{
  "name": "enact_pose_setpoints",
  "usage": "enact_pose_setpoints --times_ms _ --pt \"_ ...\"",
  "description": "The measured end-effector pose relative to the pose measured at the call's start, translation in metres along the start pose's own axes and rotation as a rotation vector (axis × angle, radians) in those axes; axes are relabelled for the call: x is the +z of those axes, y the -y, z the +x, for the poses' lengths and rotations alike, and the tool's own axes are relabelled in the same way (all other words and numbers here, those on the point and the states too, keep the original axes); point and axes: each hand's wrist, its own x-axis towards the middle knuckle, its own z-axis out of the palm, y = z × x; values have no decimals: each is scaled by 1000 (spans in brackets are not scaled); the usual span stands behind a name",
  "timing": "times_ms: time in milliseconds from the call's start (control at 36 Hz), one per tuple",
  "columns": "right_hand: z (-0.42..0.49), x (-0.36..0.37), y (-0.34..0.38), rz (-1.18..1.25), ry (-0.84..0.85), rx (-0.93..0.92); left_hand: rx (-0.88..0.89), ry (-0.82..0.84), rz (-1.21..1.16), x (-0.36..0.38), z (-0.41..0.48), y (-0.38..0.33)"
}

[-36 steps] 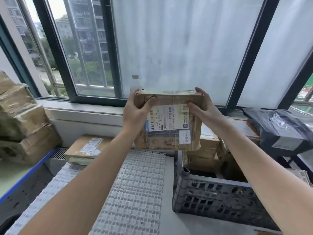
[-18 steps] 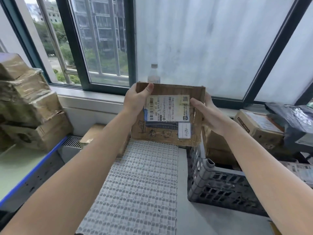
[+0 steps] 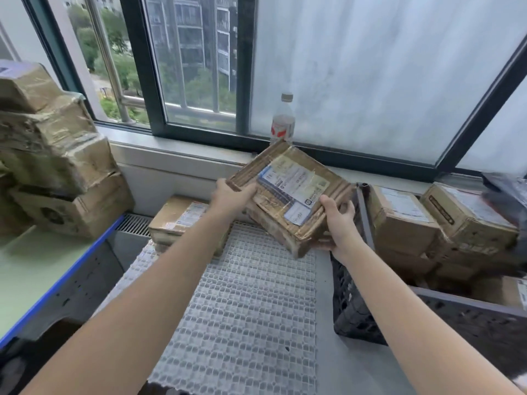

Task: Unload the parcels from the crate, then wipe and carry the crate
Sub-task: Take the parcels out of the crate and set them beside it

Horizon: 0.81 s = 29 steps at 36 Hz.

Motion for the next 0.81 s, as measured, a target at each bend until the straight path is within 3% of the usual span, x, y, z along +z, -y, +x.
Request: enact_pose_setpoints --times_ms 83,222,361,500,639,806 --pt "4 13 -21 -78 -19 65 -220 171 -173 10 -3 16" --pt "6 20 -44 -228 6 214 -253 153 -355 10 17 48" --pt "17 9 -55 -319 -16 199 -221 236 -235 9 39 67" --pt "30 10 -76 -433 92 181 -139 302 -101 19 59 75" --pt "52 22 -100 -422 -32 177 -99 310 88 34 70 90" --pt "84 45 -121 -463 -36 215 -144 339 209 44 80 119"
